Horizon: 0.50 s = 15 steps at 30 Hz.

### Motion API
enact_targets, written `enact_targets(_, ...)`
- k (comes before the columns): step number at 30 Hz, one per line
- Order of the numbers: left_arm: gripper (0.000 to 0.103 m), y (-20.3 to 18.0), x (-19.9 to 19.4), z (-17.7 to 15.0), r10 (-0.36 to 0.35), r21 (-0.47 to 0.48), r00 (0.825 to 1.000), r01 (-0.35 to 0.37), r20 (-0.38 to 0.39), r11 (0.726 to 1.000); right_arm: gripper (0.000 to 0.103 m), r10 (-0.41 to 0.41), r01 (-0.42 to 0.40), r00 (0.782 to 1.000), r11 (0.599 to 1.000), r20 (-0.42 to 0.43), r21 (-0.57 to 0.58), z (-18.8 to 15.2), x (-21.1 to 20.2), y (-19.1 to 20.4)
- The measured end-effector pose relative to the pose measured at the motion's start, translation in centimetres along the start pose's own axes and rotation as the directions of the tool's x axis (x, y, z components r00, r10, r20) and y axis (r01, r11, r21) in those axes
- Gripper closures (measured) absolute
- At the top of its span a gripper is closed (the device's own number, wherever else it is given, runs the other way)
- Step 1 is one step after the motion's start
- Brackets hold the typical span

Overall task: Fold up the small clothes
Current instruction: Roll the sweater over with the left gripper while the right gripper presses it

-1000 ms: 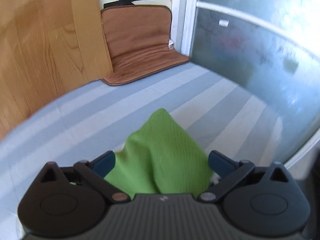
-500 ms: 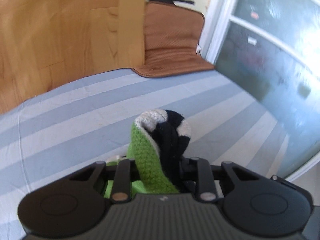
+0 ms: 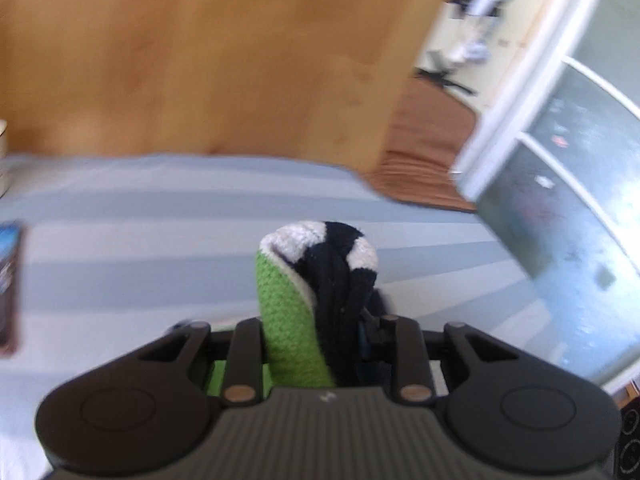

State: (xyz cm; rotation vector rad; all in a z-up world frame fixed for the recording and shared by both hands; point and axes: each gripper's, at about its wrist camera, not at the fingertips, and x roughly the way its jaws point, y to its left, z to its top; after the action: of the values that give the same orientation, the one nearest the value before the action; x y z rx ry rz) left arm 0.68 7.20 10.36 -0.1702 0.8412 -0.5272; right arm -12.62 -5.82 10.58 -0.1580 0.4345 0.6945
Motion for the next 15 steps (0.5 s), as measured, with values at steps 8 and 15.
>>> enact_targets(8, 0.017, 6.3, 1.7, -3.6, 0.095, -0.149, 0.995, -0.090, 0.028, 0.985, 0.042, 0.129, -0.123, 0.990, 0.989, -0.060, 0.087, -0.7, 2.1, -1.3)
enact_targets(15, 0.000, 6.1, -0.7, -4.1, 0.135, -0.117, 0.990, -0.129, 0.043, 0.985, 0.019, 0.057, -0.091, 0.995, 0.884, 0.087, 0.459, -2.7, -3.2, -8.6)
